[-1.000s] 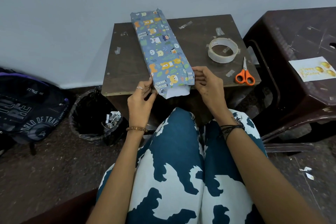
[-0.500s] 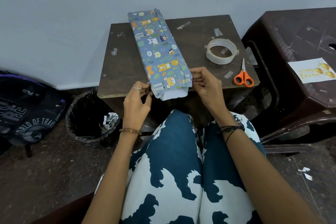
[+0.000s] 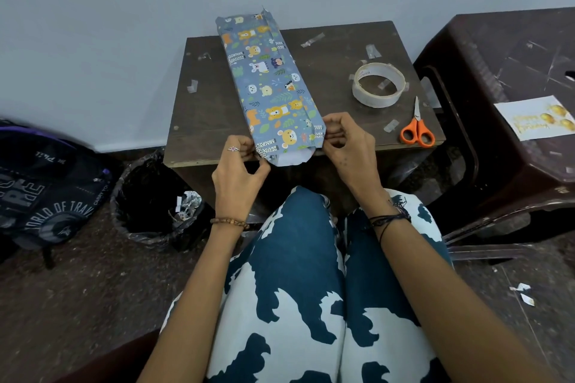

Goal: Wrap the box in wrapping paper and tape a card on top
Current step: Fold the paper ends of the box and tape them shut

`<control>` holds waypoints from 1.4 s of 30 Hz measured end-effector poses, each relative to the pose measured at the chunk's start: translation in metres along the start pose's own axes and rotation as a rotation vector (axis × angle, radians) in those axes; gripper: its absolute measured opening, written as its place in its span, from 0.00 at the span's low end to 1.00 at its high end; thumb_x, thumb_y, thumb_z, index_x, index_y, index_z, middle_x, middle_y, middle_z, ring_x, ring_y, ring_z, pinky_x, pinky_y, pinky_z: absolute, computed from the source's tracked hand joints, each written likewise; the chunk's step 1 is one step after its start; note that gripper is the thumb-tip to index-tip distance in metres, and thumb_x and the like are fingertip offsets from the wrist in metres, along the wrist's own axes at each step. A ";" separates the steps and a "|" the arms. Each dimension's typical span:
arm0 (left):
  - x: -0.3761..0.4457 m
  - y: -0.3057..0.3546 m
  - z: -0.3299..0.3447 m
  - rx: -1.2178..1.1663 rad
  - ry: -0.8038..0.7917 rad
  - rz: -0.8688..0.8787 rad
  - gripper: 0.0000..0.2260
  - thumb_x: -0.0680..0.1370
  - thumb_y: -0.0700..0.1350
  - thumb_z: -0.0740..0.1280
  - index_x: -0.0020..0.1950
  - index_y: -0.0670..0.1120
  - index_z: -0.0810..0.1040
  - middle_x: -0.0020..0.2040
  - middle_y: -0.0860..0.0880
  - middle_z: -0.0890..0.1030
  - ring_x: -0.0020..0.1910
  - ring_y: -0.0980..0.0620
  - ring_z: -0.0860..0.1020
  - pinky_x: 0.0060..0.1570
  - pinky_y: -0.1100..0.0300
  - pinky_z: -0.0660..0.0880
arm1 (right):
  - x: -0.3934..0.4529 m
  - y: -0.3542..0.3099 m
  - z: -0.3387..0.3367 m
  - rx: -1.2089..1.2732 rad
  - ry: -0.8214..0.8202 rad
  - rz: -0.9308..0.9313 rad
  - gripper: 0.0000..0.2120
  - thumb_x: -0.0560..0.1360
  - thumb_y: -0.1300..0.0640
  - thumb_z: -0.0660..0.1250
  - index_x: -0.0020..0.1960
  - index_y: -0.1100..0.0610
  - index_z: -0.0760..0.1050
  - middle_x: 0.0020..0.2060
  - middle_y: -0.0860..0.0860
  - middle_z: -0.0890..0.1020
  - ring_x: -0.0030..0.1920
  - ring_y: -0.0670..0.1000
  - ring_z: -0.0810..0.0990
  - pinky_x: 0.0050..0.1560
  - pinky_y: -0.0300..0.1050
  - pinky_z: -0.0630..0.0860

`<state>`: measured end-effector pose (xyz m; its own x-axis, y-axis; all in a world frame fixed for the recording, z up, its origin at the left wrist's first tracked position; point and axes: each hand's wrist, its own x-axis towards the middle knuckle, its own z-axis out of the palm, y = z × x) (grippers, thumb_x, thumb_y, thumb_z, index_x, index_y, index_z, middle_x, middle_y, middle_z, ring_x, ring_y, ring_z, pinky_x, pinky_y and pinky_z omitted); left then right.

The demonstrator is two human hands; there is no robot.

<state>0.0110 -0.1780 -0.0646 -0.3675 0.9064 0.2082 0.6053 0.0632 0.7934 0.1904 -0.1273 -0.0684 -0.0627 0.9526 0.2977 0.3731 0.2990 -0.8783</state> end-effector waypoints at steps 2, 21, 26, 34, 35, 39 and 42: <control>-0.001 0.002 0.001 0.024 0.016 0.006 0.14 0.70 0.40 0.71 0.47 0.49 0.68 0.43 0.56 0.75 0.38 0.64 0.74 0.39 0.80 0.64 | -0.001 -0.001 0.002 -0.016 0.006 -0.017 0.11 0.71 0.65 0.71 0.52 0.58 0.74 0.40 0.39 0.78 0.41 0.39 0.78 0.44 0.30 0.74; 0.000 -0.034 0.007 0.012 0.146 0.481 0.06 0.76 0.41 0.66 0.49 0.50 0.71 0.55 0.51 0.70 0.46 0.55 0.78 0.44 0.58 0.78 | -0.004 0.000 0.008 -0.090 0.068 -0.072 0.08 0.72 0.69 0.67 0.44 0.60 0.70 0.44 0.52 0.78 0.44 0.49 0.78 0.45 0.41 0.78; 0.001 -0.041 0.012 0.018 0.195 0.564 0.08 0.76 0.38 0.65 0.52 0.49 0.74 0.56 0.49 0.70 0.48 0.54 0.75 0.49 0.69 0.71 | -0.007 -0.002 0.015 -0.017 0.171 -0.089 0.09 0.71 0.72 0.67 0.43 0.59 0.75 0.46 0.50 0.77 0.45 0.39 0.76 0.46 0.31 0.74; 0.004 -0.042 0.016 -0.053 0.188 0.457 0.08 0.76 0.36 0.66 0.53 0.46 0.75 0.47 0.50 0.71 0.43 0.55 0.74 0.43 0.61 0.74 | -0.004 0.007 0.020 -0.044 0.184 0.004 0.05 0.72 0.66 0.69 0.45 0.59 0.83 0.48 0.44 0.77 0.46 0.36 0.76 0.44 0.33 0.75; 0.005 -0.039 0.017 -0.062 0.162 0.443 0.08 0.75 0.34 0.66 0.53 0.43 0.76 0.45 0.49 0.71 0.42 0.56 0.72 0.44 0.62 0.74 | -0.003 0.006 0.020 -0.052 0.176 0.007 0.05 0.72 0.66 0.69 0.45 0.59 0.83 0.48 0.44 0.78 0.45 0.37 0.77 0.44 0.34 0.75; 0.003 -0.022 0.022 -0.099 0.045 0.332 0.05 0.72 0.31 0.64 0.47 0.37 0.75 0.42 0.47 0.71 0.41 0.60 0.69 0.47 0.74 0.68 | -0.003 0.004 0.020 -0.107 0.124 -0.023 0.09 0.72 0.67 0.67 0.47 0.57 0.81 0.48 0.47 0.79 0.43 0.42 0.78 0.44 0.38 0.77; 0.000 -0.013 0.022 -0.232 0.037 0.241 0.08 0.72 0.31 0.61 0.46 0.40 0.74 0.43 0.53 0.71 0.42 0.61 0.72 0.48 0.73 0.69 | -0.003 0.003 0.018 -0.099 0.092 -0.034 0.09 0.71 0.69 0.66 0.47 0.58 0.81 0.47 0.46 0.78 0.43 0.43 0.78 0.44 0.40 0.78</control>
<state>0.0185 -0.1696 -0.0874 -0.2612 0.8676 0.4230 0.5023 -0.2521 0.8271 0.1755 -0.1277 -0.0787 0.0064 0.9314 0.3641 0.4622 0.3201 -0.8270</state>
